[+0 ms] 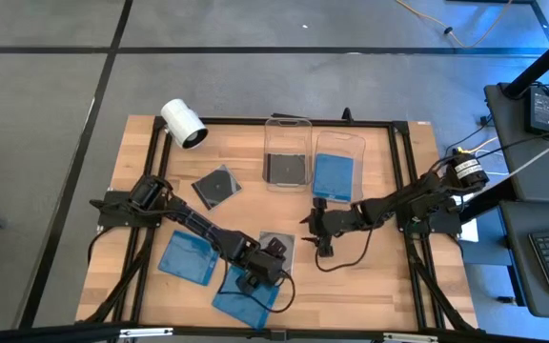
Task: Pick & place jewel cases by type
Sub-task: Put the right black cd case into the left transparent bin
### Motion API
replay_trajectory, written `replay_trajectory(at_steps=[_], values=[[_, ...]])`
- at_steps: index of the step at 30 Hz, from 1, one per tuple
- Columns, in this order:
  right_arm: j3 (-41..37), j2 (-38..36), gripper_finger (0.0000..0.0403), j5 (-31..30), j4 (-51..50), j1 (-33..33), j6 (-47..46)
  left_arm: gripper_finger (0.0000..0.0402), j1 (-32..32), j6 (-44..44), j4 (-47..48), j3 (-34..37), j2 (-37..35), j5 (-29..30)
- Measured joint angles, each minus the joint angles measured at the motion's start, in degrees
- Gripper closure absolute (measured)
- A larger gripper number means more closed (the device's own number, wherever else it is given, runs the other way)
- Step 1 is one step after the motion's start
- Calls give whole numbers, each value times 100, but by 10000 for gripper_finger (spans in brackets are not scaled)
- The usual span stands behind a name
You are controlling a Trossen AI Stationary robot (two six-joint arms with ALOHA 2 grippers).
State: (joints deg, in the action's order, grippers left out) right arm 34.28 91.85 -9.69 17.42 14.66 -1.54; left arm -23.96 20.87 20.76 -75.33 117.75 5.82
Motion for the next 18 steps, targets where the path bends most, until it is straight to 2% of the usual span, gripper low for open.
replay_trajectory(at_steps=[5, 13, 18], values=[[0, 151, 156, 170, 227, -90, 346, 135, 3, 523, -26, 0, 4, 7], [23, 869, 156, 186, 604, -90, 466, 135, 32, 393, -29, 7, 4, 3], [317, 1199, 156, 279, 648, -92, 376, 135, 35, 390, -29, 11, 4, -18]])
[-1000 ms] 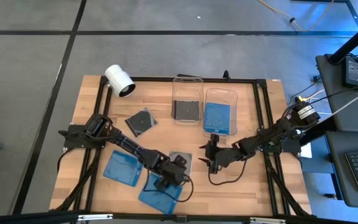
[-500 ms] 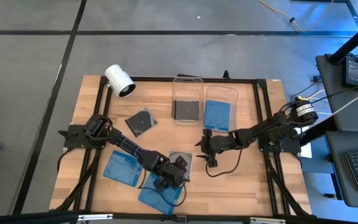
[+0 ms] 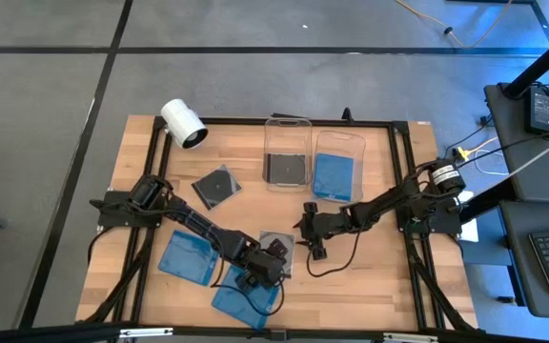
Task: Pick & place jewel cases by type
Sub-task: Put the right black cd case into the left transparent bin
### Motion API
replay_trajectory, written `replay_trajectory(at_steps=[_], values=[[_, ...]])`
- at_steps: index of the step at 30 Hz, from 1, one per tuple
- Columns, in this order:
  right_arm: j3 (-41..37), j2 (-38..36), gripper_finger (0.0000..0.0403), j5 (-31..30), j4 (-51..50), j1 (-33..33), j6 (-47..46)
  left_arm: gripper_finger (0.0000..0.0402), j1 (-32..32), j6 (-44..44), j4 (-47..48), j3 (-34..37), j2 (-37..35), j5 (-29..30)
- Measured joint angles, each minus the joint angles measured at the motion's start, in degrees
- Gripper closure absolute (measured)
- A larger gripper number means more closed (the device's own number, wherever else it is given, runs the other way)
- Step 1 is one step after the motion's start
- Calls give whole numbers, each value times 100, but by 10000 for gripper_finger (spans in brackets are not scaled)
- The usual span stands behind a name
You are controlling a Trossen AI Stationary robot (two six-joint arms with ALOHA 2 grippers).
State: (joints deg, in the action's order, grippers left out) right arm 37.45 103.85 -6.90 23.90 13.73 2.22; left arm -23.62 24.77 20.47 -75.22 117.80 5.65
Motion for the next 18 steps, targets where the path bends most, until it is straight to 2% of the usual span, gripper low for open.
replay_trajectory(at_steps=[9, 18], values=[[547, 352, 156, 807, -665, -29, -29, 135, 4, -9, 11, 0, 0, 98], [556, 344, 155, 792, -873, 206, -334, 135, -13, -33, 79, 4, 0, 714]])
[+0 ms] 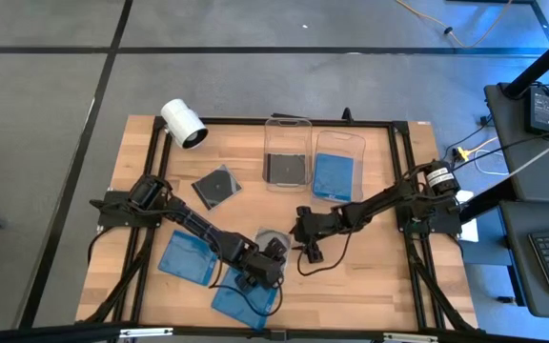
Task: Pick & place jewel cases by type
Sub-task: Put the right black cd case into the left transparent bin
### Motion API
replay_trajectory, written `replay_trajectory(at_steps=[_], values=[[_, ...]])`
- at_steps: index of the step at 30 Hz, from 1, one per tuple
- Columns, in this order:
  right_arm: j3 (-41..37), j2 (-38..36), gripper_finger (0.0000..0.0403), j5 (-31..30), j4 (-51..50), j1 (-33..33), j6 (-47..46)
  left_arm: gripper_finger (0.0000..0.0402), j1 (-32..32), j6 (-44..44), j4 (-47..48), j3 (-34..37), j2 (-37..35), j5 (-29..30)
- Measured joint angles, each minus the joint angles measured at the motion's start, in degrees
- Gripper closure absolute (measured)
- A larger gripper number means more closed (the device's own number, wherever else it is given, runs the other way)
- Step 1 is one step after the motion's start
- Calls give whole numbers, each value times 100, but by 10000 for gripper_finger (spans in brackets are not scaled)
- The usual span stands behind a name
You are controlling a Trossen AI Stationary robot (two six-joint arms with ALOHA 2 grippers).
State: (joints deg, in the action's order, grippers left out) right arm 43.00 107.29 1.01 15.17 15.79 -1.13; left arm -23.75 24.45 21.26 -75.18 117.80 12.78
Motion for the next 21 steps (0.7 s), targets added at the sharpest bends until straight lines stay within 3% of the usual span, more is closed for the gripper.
replay_trajectory(at_steps=[21], values=[[-31, -9, 155, -716, -99, 583, -904, 135, -60, 82, 2, 7, 0, 715]])
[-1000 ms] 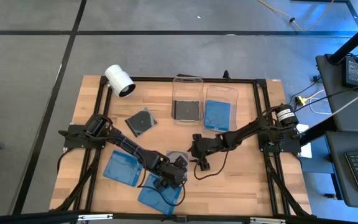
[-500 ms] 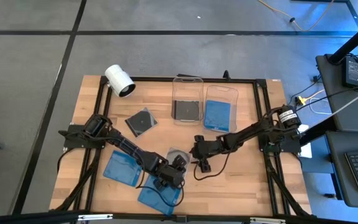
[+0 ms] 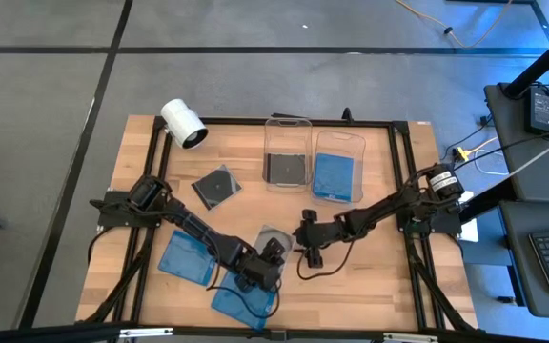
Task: Pick & place jewel cases by type
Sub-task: Put the right black cd case into the left transparent bin
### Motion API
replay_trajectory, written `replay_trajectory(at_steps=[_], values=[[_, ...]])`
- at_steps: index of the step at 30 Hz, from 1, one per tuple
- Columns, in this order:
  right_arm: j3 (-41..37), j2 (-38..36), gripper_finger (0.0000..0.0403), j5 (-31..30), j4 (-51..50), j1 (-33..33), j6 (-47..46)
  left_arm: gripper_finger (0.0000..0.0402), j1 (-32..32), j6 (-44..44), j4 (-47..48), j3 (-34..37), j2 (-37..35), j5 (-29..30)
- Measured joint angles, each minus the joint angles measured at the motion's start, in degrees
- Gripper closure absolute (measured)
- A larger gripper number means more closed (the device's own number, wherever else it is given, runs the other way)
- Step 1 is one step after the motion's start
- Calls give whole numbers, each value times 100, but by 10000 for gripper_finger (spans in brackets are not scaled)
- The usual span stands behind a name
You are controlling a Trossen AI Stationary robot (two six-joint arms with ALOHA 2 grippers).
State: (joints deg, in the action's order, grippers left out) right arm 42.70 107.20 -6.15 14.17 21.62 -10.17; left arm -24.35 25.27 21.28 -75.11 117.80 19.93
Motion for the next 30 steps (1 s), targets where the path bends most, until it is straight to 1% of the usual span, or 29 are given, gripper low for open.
replay_trajectory(at_steps=[2, 7, 10, 13, 15, 18, 21, 23, 27, 30], values=[[-3, 0, 155, -169, -2, 35, -140, 135, -3, -2, 0, 0, 0, -36], [-9, 17, 156, -974, -30, 115, -1001, 135, -2, -126, -4, 4, -5, -311], [-7, 14, 156, -805, -34, 114, -609, 135, -98, -178, 22, 4, -87, -75], [-7, 11, 156, -636, 2, 129, -287, 135, -158, -236, 389, 54, -290, 152], [-7, 11, 156, -654, -1, 139, -314, 135, -170, -598, 436, 62, -419, 184], [-7, 11, 156, -652, -2, 142, -349, 135, -176, -1638, 796, 19, -717, 325], [-9, 11, 156, -676, 9, 145, -324, 135, -172, -2603, 1368, 31, -782, 440], [-9, 11, 156, -811, 13, 157, -324, 135, -151, -3051, 1545, 34, -806, 366], [-12, 13, 156, -880, 41, 164, -257, 135, -156, -3422, 1399, 15, -727, 141], [-21, 15, 156, -890, 148, 164, -230, 135, -156, -3386, 1354, 17, -628, 214]])
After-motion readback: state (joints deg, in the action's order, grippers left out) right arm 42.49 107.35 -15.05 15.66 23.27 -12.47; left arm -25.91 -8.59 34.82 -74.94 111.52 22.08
